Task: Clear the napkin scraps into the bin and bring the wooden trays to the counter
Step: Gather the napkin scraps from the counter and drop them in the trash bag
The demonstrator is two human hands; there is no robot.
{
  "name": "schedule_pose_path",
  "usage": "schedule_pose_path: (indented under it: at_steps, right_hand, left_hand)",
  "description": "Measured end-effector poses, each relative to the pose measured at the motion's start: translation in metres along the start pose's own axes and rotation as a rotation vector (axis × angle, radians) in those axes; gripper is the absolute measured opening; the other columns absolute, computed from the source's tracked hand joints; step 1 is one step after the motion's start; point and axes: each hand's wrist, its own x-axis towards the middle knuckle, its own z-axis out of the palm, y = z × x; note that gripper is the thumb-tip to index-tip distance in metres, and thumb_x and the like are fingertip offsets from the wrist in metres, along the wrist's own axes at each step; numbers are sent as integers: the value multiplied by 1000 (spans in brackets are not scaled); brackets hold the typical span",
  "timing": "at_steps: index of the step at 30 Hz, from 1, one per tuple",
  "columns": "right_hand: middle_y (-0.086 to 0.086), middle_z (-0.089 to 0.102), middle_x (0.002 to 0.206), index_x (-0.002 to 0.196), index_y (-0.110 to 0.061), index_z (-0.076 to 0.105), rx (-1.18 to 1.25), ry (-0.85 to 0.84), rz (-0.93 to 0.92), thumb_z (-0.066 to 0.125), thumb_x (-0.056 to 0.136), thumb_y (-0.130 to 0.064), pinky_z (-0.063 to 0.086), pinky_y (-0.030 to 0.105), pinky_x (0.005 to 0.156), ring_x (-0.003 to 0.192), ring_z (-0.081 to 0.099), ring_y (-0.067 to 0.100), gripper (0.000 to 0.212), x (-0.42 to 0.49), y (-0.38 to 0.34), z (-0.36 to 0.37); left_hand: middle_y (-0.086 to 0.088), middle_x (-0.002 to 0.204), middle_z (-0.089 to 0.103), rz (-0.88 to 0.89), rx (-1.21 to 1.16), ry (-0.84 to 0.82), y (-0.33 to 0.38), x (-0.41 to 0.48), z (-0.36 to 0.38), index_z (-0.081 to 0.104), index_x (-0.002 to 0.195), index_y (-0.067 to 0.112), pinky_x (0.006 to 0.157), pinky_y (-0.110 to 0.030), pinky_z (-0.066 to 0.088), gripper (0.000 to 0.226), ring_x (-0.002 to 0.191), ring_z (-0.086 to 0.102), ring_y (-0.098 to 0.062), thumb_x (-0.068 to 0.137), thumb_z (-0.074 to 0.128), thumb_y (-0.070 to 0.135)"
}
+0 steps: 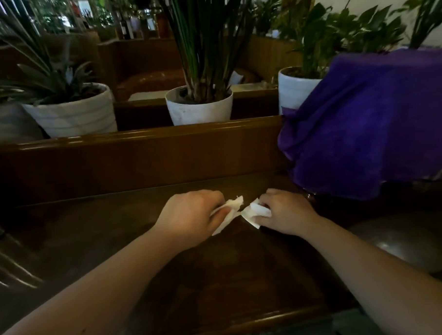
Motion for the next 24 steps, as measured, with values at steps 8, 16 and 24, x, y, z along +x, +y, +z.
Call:
schedule_pose_path:
  at_steps: [8,16,24]
  right_hand:
    - [-18,42,77,90,-35,56,31,105,-122,52,89,-44,27,22,50,65,44,-2,9,-13,14,-6]
    - [-13,53,78,87,-29,61,144,266,22,57,87,-44,35,24,51,66,49,1,15,-108,4,-25]
    - [-11,50,69,68,-38,49,330,306,323,64,88,-31,34,22,51,60,50,4,26,-250,-36,-5]
  left_hand:
    - [11,79,59,-60,-8,39,17,-5,13,58,97,28,52,-24,44,27,62,52,-4,90,40,46]
    - [12,78,58,82,-81,13,50,-32,18,59,96,28,52,-28,48,28,63,53,-4,90,39,47]
    - [11,70,57,256,-232,2,81,-100,29,60,86,25,48,-31,49,22,58,52,-5,92,45,41]
